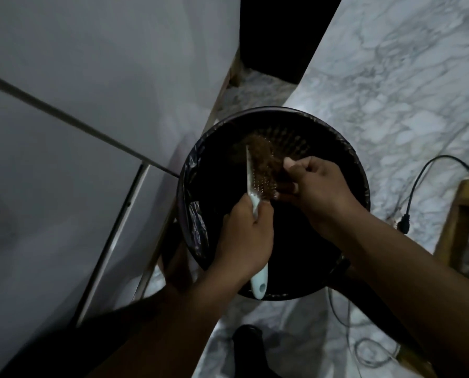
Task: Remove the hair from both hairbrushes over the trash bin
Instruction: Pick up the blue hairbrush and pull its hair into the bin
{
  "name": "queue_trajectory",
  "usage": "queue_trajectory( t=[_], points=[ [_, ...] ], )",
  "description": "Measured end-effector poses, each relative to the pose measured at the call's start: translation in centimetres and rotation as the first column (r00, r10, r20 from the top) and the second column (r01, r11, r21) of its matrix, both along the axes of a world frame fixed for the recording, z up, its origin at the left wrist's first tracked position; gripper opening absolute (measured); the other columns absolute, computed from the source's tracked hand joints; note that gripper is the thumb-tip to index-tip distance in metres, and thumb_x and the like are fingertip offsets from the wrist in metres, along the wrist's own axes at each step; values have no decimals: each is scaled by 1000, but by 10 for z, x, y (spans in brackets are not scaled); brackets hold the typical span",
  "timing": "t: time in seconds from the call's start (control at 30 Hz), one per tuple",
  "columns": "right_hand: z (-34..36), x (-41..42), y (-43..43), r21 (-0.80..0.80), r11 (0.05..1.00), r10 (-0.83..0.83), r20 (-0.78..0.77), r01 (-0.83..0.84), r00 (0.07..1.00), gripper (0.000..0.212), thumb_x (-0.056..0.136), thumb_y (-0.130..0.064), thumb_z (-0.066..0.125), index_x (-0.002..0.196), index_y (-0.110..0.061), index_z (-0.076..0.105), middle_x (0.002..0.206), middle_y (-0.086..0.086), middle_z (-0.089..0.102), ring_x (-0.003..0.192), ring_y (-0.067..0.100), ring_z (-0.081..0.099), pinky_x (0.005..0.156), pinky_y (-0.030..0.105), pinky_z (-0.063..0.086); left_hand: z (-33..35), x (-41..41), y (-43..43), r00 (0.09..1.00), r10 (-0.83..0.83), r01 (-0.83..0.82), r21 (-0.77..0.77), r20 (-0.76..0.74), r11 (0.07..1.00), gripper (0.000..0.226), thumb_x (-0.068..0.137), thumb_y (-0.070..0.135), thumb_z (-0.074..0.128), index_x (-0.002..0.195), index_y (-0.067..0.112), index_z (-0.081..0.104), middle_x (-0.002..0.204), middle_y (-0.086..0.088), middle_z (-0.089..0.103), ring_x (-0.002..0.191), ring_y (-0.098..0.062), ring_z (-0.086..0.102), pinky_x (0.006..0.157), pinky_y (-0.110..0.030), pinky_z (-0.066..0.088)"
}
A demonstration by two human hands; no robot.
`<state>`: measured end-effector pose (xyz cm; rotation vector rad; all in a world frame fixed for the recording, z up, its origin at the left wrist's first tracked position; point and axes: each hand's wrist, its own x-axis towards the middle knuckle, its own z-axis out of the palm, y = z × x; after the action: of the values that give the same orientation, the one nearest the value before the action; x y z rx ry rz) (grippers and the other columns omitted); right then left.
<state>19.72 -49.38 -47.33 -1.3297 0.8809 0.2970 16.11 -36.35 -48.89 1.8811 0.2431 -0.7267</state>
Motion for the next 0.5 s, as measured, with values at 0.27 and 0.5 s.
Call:
queue_trajectory(
  t=[0.27, 0.5],
  points=[
    [3, 10, -6, 185, 976, -110, -55, 119, 992, 18, 95, -26, 64, 93, -11, 55, 72, 6, 72, 65, 22, 71, 64, 37, 63, 4, 11, 0, 995, -77, 72, 84, 58, 994, 33, 104, 32, 47, 73, 21, 46, 55, 4, 50, 46, -8, 51, 50, -31, 39],
    [2, 3, -7, -19, 1000, -21, -1, 21, 1000, 31, 82, -20, 80, 91, 8, 69, 65, 9, 71, 52, 16, 68, 56, 34, 61, 7, 5, -3, 978, -196, 184, 152, 67, 971, 31, 103, 34, 47, 78, 16, 53, 62, 1, 58, 60, -19, 62, 56, -33, 43]
  ],
)
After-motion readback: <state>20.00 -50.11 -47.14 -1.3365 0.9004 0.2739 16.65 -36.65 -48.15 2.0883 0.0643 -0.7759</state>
